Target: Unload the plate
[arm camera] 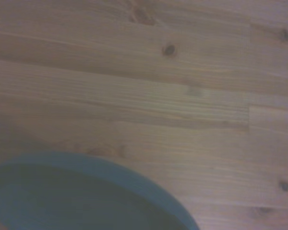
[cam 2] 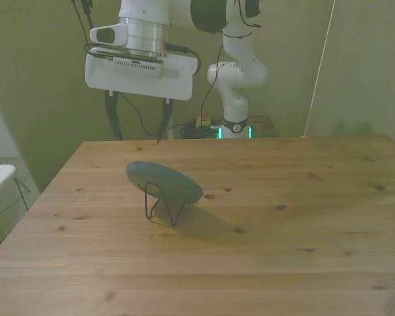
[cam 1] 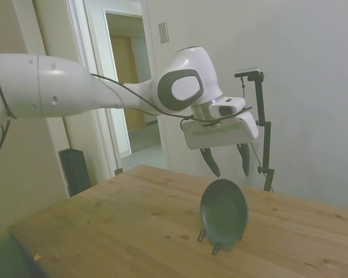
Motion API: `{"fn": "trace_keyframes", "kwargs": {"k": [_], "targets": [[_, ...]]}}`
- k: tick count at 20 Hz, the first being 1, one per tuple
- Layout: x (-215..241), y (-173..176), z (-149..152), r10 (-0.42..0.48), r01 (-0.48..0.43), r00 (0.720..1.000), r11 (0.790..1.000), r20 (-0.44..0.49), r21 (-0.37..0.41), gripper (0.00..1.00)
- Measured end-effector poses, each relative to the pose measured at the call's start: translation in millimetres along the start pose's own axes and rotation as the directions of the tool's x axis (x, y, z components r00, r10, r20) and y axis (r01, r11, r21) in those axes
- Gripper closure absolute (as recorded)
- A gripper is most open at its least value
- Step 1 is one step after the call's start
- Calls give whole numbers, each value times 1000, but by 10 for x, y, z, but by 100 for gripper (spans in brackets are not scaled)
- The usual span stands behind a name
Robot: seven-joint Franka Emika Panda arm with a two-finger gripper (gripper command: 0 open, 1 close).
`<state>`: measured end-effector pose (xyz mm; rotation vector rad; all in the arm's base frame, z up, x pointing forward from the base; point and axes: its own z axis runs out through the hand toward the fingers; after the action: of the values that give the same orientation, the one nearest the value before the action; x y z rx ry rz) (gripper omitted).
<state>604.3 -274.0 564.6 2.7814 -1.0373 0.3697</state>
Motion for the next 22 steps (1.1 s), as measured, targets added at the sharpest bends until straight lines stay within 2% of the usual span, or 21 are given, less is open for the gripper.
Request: {"fn": "trace_keyframes", "kwargs": {"k": [6,10,14,22], "targets": [[148,-68,101,-174,174,985,985,-10,-13,0],[115,-103,147,-273,273,962,962,10,-12,0],[85,-93,238,-367,368,930,930,29,-21,0],[128,-69,441,-474,474,881,880,-2,-27,0]]}}
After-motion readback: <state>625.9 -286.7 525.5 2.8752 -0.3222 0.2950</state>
